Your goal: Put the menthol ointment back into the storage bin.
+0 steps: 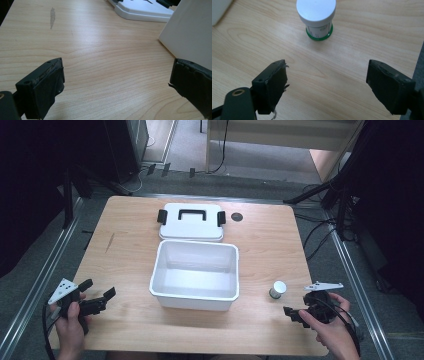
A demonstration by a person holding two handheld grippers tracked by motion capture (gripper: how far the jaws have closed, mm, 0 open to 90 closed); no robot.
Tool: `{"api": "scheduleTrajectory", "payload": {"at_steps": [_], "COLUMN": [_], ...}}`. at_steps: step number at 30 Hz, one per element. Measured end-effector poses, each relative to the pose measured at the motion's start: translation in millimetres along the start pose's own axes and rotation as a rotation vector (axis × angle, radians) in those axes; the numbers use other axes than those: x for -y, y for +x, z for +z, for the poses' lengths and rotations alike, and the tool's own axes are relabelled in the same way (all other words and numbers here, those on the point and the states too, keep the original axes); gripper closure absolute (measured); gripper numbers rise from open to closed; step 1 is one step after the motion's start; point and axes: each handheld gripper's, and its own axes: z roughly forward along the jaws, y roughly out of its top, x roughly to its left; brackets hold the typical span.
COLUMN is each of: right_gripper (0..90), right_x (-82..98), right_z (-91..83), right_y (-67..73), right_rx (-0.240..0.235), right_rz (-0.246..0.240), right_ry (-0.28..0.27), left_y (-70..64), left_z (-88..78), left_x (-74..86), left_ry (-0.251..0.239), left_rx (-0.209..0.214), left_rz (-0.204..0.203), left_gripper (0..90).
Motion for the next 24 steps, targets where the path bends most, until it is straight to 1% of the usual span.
{"api": "scheduleTrajectory", "payload": {"at_steps": [4,7,9,10,12,14,15,17,18,19,20,21,22,24], "right_gripper": [17.0,16.9,17.0,17.4,17.4,17.3,17.3,17.6,17.7,17.6,17.2,17.2,17.2,17.0], "right_x": [-9.1,-16.6,-21.5,-23.8,-28.0,-31.7,-33.4,-36.2,-37.6,-38.9,-39.9,-39.9,-43.3,-46.0], "right_z": [2.7,4.8,6.2,6.5,8.1,10.6,12.2,15.2,16.6,17.9,18.9,18.9,20.6,21.9], "right_y": [1.1,-0.2,-1.4,-1.8,-1.4,-0.6,0.3,2.0,2.7,3.7,4.9,4.9,6.8,9.6], "right_rx": [0.012,0.036,0.04,0.041,0.04,0.022,0.023,0.023,0.013,0.01,0.015,0.015,0.032,0.04], "right_rz": [0.007,0.009,0.021,0.016,0.014,0.024,0.024,0.019,0.027,0.023,0.021,0.021,0.016,0.008], "right_ry": [0.088,0.171,0.226,0.249,0.295,0.339,0.361,0.395,0.411,0.432,0.445,0.445,0.476,0.497], "left_y": [0.4,0.7,0.7,0.7,0.8,0.7,0.7,0.7,0.7,0.7,0.7,0.7,0.7,0.8], "left_z": [-0.2,0.0,0.0,0.0,0.1,0.1,0.1,0.2,0.2,0.2,0.1,0.1,0.2,0.2], "left_x": [0.0,0.0,0.0,0.0,-0.1,-0.1,-0.1,-0.1,-0.1,-0.1,-0.1,-0.1,0.0,-0.2], "left_ry": [0.0,-0.001,0.0,0.0,0.002,0.002,0.002,0.0,0.0,0.0,0.0,0.0,0.0,0.003], "left_rx": [0.003,0.003,0.004,0.004,0.003,0.003,0.004,0.003,0.004,0.004,0.004,0.004,0.004,0.004], "left_rz": [-0.006,-0.007,-0.008,-0.007,-0.006,-0.005,-0.005,-0.006,-0.007,-0.007,-0.007,-0.007,-0.007,-0.005], "left_gripper": [0.3,0.3,0.3,0.2,0.2,0.3,0.3,0.2,0.3,0.3,0.3,0.3,0.3,0.3]}}
